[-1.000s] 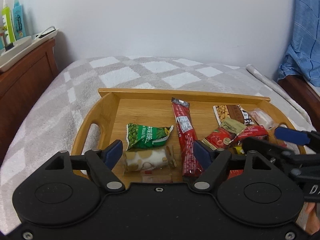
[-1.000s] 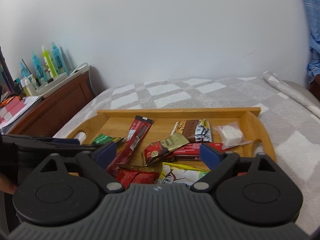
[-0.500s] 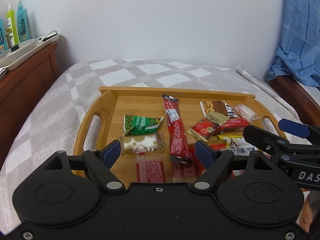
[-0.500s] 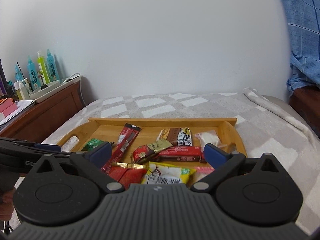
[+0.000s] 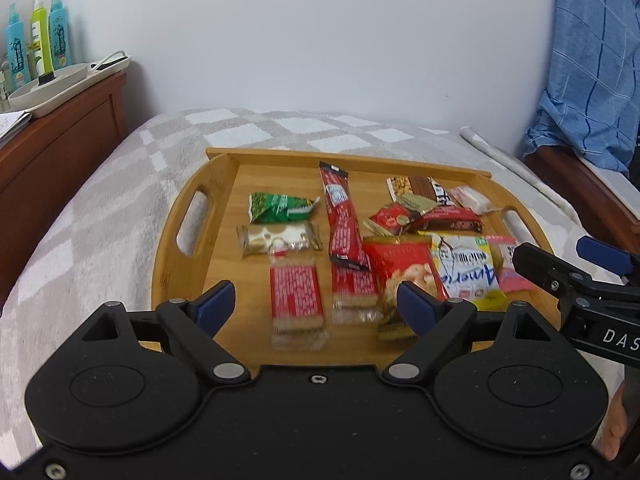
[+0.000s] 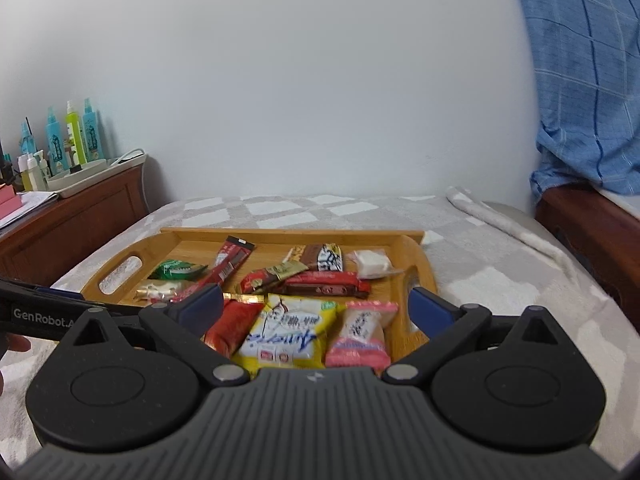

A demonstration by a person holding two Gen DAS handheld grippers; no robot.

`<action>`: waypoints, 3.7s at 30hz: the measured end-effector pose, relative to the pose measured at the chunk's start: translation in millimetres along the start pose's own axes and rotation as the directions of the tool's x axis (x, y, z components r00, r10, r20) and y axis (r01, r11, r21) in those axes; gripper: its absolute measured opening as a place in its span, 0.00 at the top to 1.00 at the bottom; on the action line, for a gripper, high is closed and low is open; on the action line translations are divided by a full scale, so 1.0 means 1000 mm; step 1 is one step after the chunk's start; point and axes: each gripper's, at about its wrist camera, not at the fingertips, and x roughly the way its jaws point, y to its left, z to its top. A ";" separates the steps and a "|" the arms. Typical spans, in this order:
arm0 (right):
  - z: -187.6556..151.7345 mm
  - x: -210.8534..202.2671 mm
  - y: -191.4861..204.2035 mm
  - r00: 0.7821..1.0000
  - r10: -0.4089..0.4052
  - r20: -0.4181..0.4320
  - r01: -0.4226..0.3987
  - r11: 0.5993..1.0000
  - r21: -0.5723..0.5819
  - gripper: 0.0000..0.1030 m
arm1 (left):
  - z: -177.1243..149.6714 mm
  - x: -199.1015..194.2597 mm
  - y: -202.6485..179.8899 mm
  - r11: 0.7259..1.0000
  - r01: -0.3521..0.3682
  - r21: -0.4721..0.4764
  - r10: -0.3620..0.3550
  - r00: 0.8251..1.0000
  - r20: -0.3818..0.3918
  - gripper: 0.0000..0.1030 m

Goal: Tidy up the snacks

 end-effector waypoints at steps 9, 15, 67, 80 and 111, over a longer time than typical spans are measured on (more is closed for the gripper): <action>-0.023 -0.021 0.003 1.000 -0.028 -0.008 0.028 0.999 0.015 0.00 | -0.024 -0.021 0.000 1.000 -0.003 -0.002 0.003 1.000 0.002 0.14; -0.036 -0.033 0.008 0.999 -0.050 -0.014 0.050 0.999 0.016 0.00 | -0.040 -0.030 0.001 1.000 -0.013 -0.010 0.013 1.000 0.003 0.13; -0.092 -0.027 0.038 0.974 -0.137 -0.179 0.134 0.991 -0.027 0.00 | -0.104 -0.013 0.008 0.993 -0.122 0.001 0.122 0.991 -0.057 0.00; -0.094 -0.024 0.039 0.971 -0.135 -0.200 0.126 0.990 -0.057 0.00 | -0.105 -0.011 0.009 0.993 -0.114 0.028 0.116 0.991 -0.061 0.00; -0.094 -0.024 0.039 0.970 -0.135 -0.200 0.126 0.990 -0.059 0.00 | -0.106 -0.011 0.008 0.993 -0.120 0.015 0.120 0.991 -0.050 0.00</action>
